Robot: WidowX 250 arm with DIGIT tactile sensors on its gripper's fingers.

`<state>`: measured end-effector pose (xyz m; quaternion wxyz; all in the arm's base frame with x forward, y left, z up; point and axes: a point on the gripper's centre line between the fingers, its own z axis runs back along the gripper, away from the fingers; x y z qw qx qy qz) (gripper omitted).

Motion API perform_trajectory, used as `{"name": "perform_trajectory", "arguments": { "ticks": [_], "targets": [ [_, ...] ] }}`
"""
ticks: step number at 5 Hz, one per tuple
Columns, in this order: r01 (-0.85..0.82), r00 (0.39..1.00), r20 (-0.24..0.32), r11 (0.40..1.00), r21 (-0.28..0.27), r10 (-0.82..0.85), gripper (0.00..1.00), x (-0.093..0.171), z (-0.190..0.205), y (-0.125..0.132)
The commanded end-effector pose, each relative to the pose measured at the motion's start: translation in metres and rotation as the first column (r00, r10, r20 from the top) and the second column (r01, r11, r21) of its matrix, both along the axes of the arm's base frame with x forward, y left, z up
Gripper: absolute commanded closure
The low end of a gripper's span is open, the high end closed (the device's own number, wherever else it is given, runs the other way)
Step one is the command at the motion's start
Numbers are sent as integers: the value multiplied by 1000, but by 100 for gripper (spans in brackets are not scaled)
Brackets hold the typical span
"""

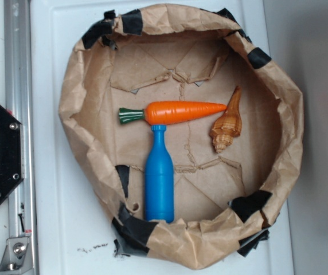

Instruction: Grab the blue bottle.

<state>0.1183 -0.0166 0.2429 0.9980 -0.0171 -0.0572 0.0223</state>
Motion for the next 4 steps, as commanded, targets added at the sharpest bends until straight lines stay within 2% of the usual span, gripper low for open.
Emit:
{"name": "perform_trajectory", "arguments": {
  "ticks": [1,2,3,4],
  "targets": [
    [0,1000,0,1000,0,0,0,0,0,0],
    [-247,969,-23,969,15,247,0,28,-39,32],
    [-481,875,-85,875,-47,476,0,63,-52,33],
    [-686,726,-170,719,-112,666,0,95,-52,23]
  ]
}}
